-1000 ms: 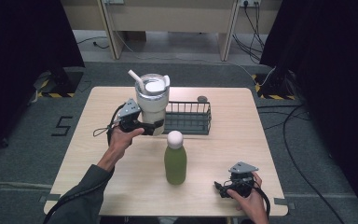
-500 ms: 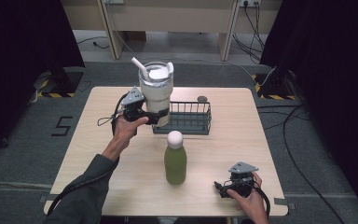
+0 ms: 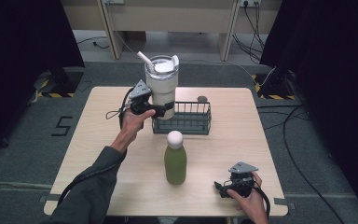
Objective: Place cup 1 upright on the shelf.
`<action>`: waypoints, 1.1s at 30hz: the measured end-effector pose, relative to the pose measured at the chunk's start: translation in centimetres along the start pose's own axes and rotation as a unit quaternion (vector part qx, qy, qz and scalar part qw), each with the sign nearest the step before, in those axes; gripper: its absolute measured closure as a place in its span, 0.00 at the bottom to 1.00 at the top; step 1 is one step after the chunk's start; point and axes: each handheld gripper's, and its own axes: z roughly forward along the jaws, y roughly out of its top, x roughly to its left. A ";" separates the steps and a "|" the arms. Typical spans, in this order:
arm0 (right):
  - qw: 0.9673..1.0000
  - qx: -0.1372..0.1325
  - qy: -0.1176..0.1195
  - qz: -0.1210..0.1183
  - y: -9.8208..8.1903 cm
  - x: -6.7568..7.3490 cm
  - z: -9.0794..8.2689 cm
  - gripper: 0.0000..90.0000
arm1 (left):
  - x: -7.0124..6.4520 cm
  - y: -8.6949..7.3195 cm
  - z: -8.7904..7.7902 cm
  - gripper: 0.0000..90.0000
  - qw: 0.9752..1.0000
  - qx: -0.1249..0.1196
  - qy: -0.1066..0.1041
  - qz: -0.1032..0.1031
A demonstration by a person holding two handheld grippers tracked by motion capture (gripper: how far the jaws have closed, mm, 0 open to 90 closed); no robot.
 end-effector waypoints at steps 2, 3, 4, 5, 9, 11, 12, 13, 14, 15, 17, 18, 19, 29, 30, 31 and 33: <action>1.000 0.000 0.000 0.000 0.0 0.0 0.0 0.00 | 0.1 -0.1 0.6 0.12 1.000 0.002 0.003 -0.001; 1.000 0.000 0.000 0.000 0.0 0.0 0.0 0.00 | 0.2 -0.1 0.8 0.12 1.000 0.003 0.005 -0.001; 1.000 0.000 0.000 -0.001 0.0 0.0 0.0 0.00 | 0.3 -0.2 1.1 0.12 1.000 0.003 0.006 -0.003; 1.000 0.001 0.000 0.002 0.0 0.0 0.0 0.00 | 0.4 -0.2 1.3 0.12 1.000 0.003 0.007 -0.003; 1.000 0.001 0.000 0.002 0.0 0.0 0.0 0.00 | 0.7 -0.6 2.1 0.12 1.000 0.002 0.009 -0.003; 1.000 0.000 0.000 0.000 0.0 0.0 0.0 0.00 | 0.9 -0.8 2.5 0.12 1.000 0.002 0.009 -0.007; 1.000 0.000 0.000 0.000 0.0 0.0 0.0 0.00 | 1.0 -0.9 2.6 0.12 1.000 0.003 0.008 -0.008; 1.000 0.000 0.001 0.002 0.0 0.0 0.0 0.00 | 1.1 -1.0 2.7 0.12 1.000 0.002 0.012 -0.007; 1.000 0.000 0.000 0.000 0.0 0.0 0.0 0.00 | 1.2 -1.1 2.8 0.12 1.000 0.002 0.013 -0.006; 1.000 0.001 0.001 0.002 0.0 0.0 0.0 0.00 | 1.3 -1.2 2.9 0.12 1.000 0.003 0.015 -0.007; 1.000 0.000 0.000 0.000 0.0 0.0 0.0 0.00 | 1.5 -1.3 3.1 0.12 1.000 0.004 0.017 -0.013; 1.000 0.000 0.000 0.000 0.0 0.0 0.0 0.00 | 1.6 -1.4 3.2 0.12 1.000 0.003 0.018 -0.015; 1.000 0.000 0.000 0.000 0.0 0.0 0.0 0.00 | 1.7 -1.5 3.2 0.12 1.000 0.003 0.019 -0.017; 1.000 0.000 0.001 0.002 0.0 0.0 0.0 0.00 | 2.3 -2.9 3.9 0.12 0.999 0.008 0.028 -0.028; 1.000 0.000 0.000 0.000 0.0 0.0 0.0 0.00 | 2.3 -3.0 4.0 0.12 0.999 0.009 0.029 -0.028; 1.000 0.000 0.001 0.002 0.0 0.0 0.0 0.00 | 2.3 -3.2 4.1 0.12 0.999 0.010 0.028 -0.028; 1.000 0.000 0.000 0.000 0.0 0.0 0.0 0.00 | 2.4 -3.5 4.3 0.12 0.999 0.013 0.031 -0.025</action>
